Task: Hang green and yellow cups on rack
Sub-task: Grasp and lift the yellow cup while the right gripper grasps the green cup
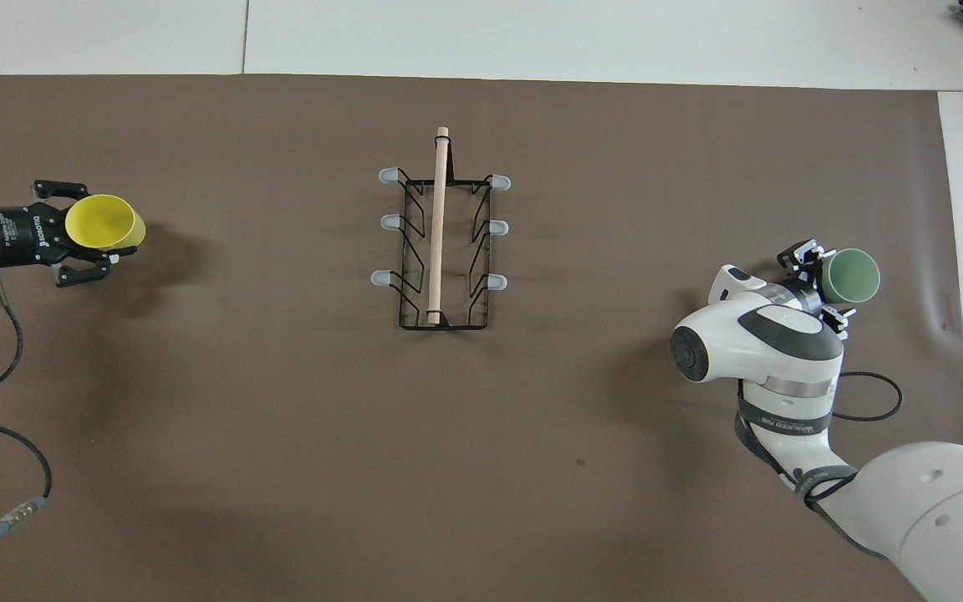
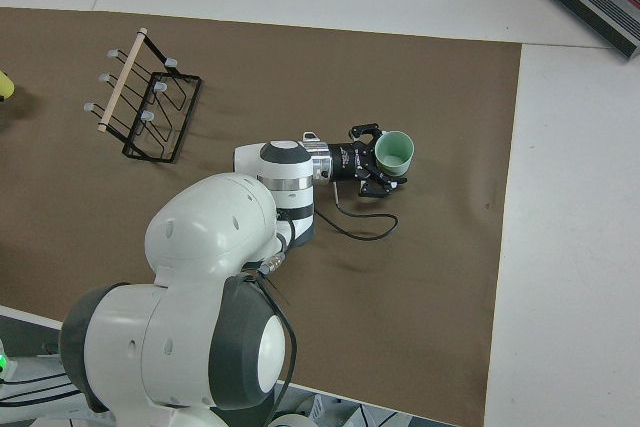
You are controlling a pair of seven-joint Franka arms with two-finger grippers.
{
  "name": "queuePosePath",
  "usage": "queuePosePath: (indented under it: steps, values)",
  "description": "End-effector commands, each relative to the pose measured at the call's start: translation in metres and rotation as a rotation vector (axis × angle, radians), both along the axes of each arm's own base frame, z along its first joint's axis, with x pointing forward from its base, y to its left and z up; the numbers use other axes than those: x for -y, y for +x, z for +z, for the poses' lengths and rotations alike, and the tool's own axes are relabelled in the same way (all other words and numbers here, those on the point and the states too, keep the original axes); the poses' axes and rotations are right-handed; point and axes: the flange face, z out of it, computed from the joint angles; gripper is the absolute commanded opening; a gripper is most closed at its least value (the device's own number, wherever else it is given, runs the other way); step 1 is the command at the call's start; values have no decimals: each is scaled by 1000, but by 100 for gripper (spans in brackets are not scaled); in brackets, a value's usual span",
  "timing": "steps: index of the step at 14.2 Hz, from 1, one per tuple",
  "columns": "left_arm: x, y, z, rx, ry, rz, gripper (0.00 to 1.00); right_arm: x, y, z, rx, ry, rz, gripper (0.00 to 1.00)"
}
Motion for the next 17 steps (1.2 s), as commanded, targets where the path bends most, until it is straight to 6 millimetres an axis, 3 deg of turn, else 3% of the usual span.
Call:
queuePosePath:
  steps: [1,2,3,5,6,12,15,17]
  values:
    - [-3,6,23,42,21,17,0,2,-8,3,11,6,25,90]
    - [-5,5,25,45,24,19,0,2,-8,3,11,6,25,76]
    - [-7,5,29,52,25,20,0,2,-8,3,11,6,25,72]
    - [-7,5,40,60,54,-4,0,0,-8,3,10,4,27,44]
    - [-8,5,46,64,65,-10,0,-1,-8,3,9,3,30,39]
    - [-9,16,92,109,199,-75,0,-9,-1,13,2,3,41,36]
    - [-14,15,122,132,328,-89,0,-15,11,35,-35,92,-17,36]
    - [4,16,139,153,405,-149,0,-15,14,49,-48,178,-39,36]
